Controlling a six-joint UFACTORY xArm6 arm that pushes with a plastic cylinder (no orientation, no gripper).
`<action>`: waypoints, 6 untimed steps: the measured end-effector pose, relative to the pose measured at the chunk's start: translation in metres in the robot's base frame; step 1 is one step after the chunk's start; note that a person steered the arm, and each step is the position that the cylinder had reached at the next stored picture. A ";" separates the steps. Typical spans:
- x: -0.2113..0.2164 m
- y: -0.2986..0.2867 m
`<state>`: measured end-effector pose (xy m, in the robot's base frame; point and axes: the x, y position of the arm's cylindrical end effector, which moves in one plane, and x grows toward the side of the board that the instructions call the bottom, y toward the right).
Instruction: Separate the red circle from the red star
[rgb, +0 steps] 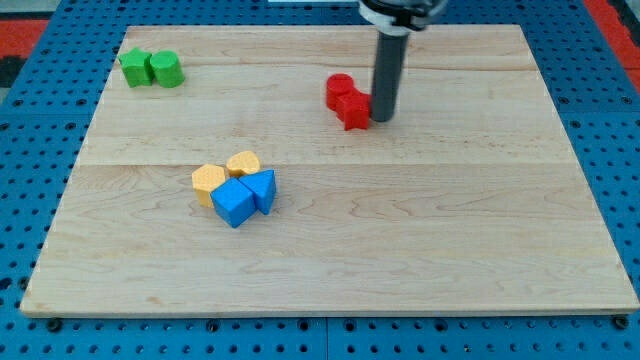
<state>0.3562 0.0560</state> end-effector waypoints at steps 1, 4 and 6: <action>-0.029 -0.043; -0.079 -0.092; -0.061 -0.173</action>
